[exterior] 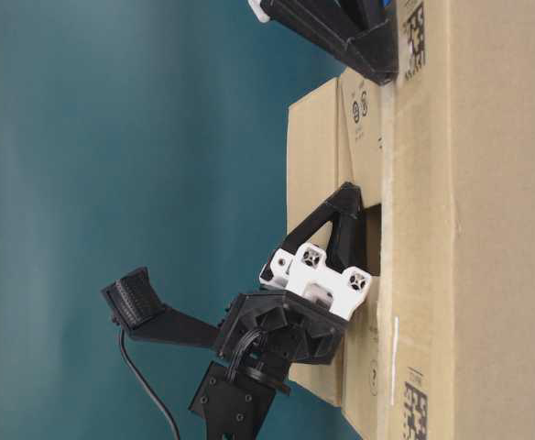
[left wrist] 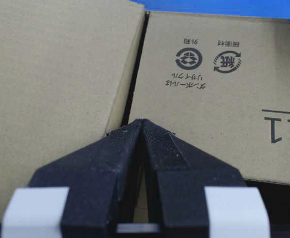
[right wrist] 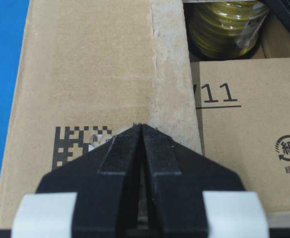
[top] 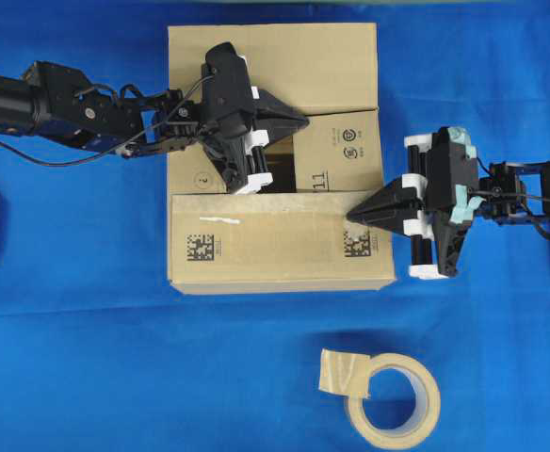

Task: Close the cardboard box.
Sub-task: 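Fold the front flap up and over with the right gripper, then lift the left gripper away toward the back flap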

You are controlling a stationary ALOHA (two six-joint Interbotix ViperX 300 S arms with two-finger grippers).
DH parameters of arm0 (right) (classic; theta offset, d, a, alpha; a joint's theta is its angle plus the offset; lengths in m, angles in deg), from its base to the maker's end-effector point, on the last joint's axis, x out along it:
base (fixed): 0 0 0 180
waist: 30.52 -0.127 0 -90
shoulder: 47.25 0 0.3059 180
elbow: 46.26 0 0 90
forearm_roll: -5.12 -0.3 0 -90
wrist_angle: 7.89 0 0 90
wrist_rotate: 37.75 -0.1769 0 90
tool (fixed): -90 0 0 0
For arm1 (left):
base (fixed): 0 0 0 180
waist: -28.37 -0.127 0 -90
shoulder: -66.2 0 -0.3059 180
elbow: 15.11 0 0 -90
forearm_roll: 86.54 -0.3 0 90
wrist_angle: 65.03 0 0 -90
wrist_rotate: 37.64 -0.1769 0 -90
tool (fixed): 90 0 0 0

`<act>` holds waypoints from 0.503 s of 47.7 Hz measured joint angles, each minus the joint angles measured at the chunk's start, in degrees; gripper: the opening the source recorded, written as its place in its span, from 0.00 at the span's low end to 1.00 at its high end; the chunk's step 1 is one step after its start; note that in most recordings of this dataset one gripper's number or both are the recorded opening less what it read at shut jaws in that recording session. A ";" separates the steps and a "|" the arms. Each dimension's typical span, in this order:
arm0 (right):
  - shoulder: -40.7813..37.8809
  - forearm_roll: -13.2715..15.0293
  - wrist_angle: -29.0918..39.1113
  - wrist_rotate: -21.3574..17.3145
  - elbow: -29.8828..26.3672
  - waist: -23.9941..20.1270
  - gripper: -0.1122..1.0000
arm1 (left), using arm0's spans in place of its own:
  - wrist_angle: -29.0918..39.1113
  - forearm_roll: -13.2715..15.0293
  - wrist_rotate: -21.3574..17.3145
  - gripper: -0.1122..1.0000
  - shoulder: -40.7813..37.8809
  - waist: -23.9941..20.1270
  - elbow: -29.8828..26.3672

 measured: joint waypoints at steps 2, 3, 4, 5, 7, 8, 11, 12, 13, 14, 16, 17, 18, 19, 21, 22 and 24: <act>-0.09 0.00 0.00 0.00 0.00 -0.09 0.10 | 0.00 0.00 0.00 0.10 0.00 0.00 -0.09; 0.00 0.00 0.00 -0.09 0.00 0.00 0.10 | 0.00 -0.09 0.00 0.10 0.00 0.00 -0.09; 0.00 0.00 0.00 -0.09 0.00 0.00 0.10 | 0.09 0.00 0.09 0.10 0.00 0.00 -0.18; 0.00 0.00 0.00 -0.09 0.00 0.00 0.10 | 0.09 0.00 0.09 0.10 0.09 0.00 -0.26; 0.00 -0.09 0.00 -0.09 0.00 -0.09 0.10 | 0.26 0.00 0.00 0.10 0.44 0.09 -0.44; 0.00 -0.09 0.00 -0.09 0.00 0.00 0.10 | 0.35 -0.09 0.00 0.10 0.62 0.00 -0.53; 0.00 0.00 0.00 -0.09 0.00 0.00 0.10 | 0.79 -0.09 -0.09 0.10 1.67 0.18 -0.79; 0.00 -0.09 0.00 -0.09 0.00 0.00 0.10 | 0.97 -0.09 -0.18 0.10 2.11 0.18 -0.88; 0.00 -0.09 0.00 -0.09 0.00 0.00 0.10 | 1.23 0.00 -0.26 0.10 2.64 0.26 -1.14; 0.09 -0.09 0.00 0.00 0.00 0.00 0.10 | 1.49 -0.09 -0.44 0.10 3.16 0.26 -1.32; 0.09 -0.09 0.00 -0.09 -0.09 0.00 0.10 | 2.20 0.00 -0.53 0.10 4.39 0.35 -1.76; 0.09 -0.09 0.00 -0.09 0.00 0.00 0.10 | 2.55 -0.09 -0.44 0.10 5.01 0.35 -1.93; 0.09 -0.09 0.00 0.00 0.00 0.00 0.10 | 2.99 -0.09 -0.53 0.10 5.62 0.35 -2.11; 0.00 -0.09 0.00 0.00 -0.09 -0.09 0.10 | 3.34 0.00 -0.62 0.10 6.24 0.35 -2.37; 0.09 0.00 0.00 -0.09 -0.09 0.00 0.10 | 4.31 -0.09 -0.88 0.10 7.47 0.35 -2.81; 0.09 -0.09 0.00 -0.09 -0.09 0.00 0.10 | 5.01 0.00 -0.97 0.10 8.00 0.35 -3.08; 0.09 -0.09 0.00 0.00 -0.09 0.00 0.10 | 6.59 -0.09 -1.23 0.10 9.40 0.18 -3.69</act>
